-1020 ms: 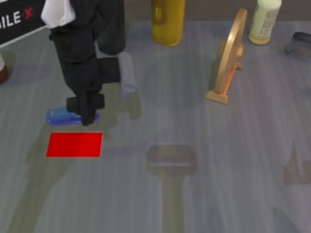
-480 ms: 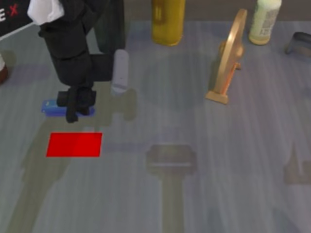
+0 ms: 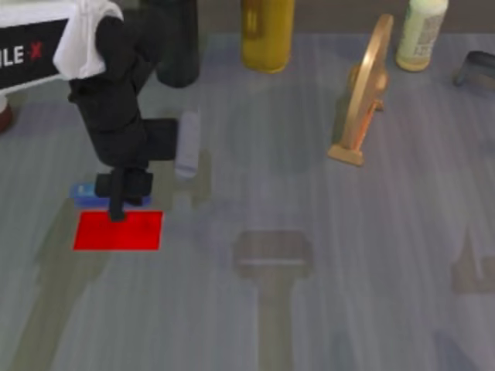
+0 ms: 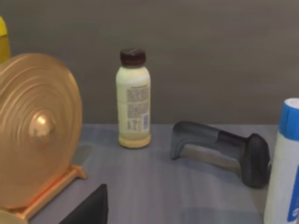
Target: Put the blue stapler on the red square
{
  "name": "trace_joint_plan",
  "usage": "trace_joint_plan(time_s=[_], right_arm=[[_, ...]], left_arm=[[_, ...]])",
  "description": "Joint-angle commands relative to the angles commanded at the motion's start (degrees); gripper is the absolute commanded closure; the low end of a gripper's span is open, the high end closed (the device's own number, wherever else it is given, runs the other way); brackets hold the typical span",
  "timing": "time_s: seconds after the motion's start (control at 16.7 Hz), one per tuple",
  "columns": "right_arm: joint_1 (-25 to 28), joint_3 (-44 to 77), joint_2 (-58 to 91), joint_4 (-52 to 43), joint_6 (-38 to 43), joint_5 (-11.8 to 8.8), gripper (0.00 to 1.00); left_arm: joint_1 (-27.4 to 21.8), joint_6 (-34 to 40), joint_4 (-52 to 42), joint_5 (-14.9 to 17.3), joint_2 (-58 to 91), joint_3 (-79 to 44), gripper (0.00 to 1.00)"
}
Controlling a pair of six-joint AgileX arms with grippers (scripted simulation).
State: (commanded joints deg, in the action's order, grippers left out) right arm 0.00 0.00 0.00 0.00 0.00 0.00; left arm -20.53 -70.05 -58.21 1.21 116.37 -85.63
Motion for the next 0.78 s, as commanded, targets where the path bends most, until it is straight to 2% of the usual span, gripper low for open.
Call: trace_joint_plan(time_s=[0.24,0.54,0.78], right_arm=[[0.00,0.00,0.00,0.00,0.00,0.00,0.00],[0.00,0.00,0.00,0.00,0.00,0.00,0.00],[0.00,0.00,0.00,0.00,0.00,0.00,0.00]], left_arm=[[1.02,-1.27,8.20,0.06,1.93,6.39,1.00],[1.12,-1.43,8.85,0.08,2.12,6.98,1.00],[1.12,-1.43,8.85,0.08,2.12,6.98,0.70]])
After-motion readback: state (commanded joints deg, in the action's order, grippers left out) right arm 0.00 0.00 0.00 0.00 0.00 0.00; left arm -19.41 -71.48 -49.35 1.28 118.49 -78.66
